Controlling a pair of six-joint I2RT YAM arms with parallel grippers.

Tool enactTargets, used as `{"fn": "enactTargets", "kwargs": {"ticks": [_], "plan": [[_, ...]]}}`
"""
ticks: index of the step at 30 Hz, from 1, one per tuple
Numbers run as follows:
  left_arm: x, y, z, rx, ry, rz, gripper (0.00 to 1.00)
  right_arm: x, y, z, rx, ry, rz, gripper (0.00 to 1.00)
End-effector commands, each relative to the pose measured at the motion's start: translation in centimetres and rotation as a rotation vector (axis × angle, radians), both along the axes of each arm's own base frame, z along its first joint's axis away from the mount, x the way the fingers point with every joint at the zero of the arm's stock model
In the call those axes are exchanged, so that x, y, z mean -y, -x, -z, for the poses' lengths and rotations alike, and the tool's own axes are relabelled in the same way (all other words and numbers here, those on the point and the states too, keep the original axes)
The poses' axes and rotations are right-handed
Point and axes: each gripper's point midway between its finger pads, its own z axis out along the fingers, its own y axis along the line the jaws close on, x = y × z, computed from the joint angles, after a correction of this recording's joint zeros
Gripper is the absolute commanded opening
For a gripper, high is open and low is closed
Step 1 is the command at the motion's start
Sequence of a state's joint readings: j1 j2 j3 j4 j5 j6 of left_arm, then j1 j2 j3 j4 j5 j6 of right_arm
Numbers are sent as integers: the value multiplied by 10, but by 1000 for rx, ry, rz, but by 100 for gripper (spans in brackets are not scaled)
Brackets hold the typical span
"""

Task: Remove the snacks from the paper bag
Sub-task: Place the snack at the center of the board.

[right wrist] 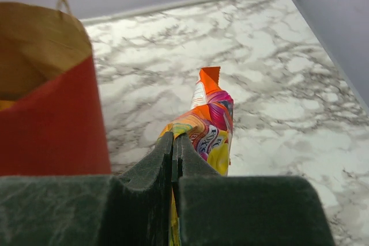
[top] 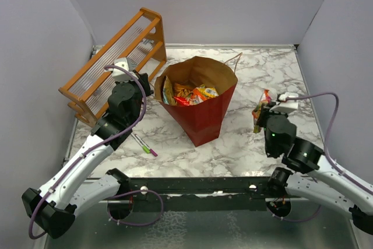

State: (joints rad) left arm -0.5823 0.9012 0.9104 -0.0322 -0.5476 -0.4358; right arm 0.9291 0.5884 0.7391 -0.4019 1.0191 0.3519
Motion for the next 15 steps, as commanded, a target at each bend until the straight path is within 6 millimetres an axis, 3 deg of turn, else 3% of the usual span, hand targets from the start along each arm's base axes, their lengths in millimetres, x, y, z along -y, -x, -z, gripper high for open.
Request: {"fn": "enactTargets", "kwargs": {"ticks": [1, 5, 9, 12, 15], "plan": [[-9, -3, -27, 82, 39, -50, 0, 11, -12, 9, 40, -75, 213, 1], [-8, -4, -26, 79, 40, -44, 0, 8, -32, 32, -21, -29, 241, 1], [-6, -4, -25, 78, 44, -35, 0, 33, -58, 49, -107, -38, 277, 1], [-6, -3, -26, 79, 45, -32, 0, 76, -68, 53, -161, -69, 364, 1], [-4, -2, -27, 81, 52, -22, 0, 131, -65, 56, -212, -51, 535, 1]]}}
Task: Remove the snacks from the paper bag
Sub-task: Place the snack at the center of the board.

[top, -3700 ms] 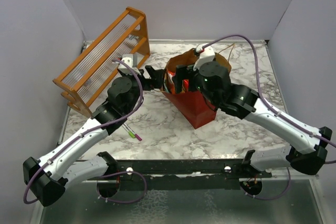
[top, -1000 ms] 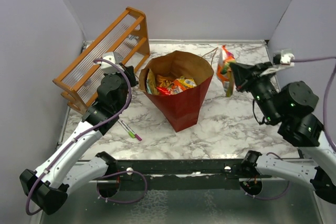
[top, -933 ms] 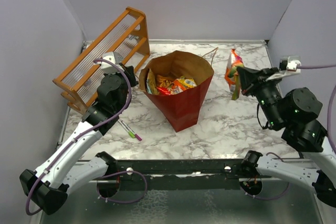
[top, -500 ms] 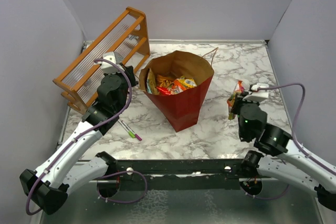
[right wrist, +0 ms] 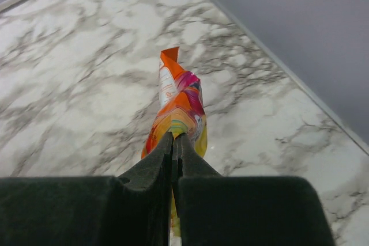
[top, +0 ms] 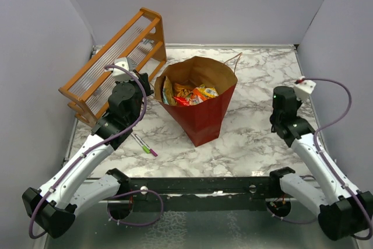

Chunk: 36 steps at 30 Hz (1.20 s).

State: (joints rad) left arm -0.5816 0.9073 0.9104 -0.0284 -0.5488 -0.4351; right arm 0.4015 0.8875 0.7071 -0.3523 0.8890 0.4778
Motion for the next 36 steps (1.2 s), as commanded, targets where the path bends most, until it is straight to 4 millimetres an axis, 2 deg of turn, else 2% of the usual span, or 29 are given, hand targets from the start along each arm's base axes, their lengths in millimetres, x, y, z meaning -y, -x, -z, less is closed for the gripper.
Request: {"fn": "enactTargets", "kwargs": {"ticks": [1, 2, 4, 7, 8, 11, 13, 16, 18, 20, 21, 24, 26, 30, 36], "plan": [[-4, 0, -30, 86, 57, -16, 0, 59, -5, -14, -15, -57, 165, 1], [-4, 0, -30, 87, 59, -15, 0, 72, -3, -9, -40, -59, 210, 1], [-4, 0, -29, 88, 60, -14, 0, 84, -5, 0, -75, -30, 251, 1], [-4, -1, -28, 84, 57, -16, 0, 80, -30, 18, -163, 55, 152, 1], [-4, -1, -29, 85, 57, -14, 0, 76, -41, 36, -232, 55, 127, 1], [-3, -1, -29, 86, 56, -9, 0, 59, -66, 71, -376, 3, 74, 1], [-3, -2, -27, 86, 46, -11, 0, 40, -85, 81, -404, -33, -4, 4], [-4, -5, -24, 77, 31, -24, 0, -1, -102, 77, -341, -153, -209, 26], [-4, -6, -22, 70, 25, -29, 0, -16, -99, 67, -300, -189, -293, 34], [-3, -6, -21, 70, 26, -23, 0, -17, -89, 52, -272, -177, -319, 39], [-2, -6, -21, 69, 27, -17, 0, -15, -83, 45, -260, -164, -324, 45], [4, -7, -21, 69, 34, 11, 0, -15, -68, 11, -187, -133, -358, 61], [8, -7, -20, 67, 39, 31, 0, -24, -60, -12, -123, -131, -423, 67], [15, -5, -23, 80, 46, 73, 0, -62, -47, -58, 8, -147, -664, 67], [19, -4, -26, 92, 45, 97, 0, -104, -30, -117, 101, -182, -924, 67]]}}
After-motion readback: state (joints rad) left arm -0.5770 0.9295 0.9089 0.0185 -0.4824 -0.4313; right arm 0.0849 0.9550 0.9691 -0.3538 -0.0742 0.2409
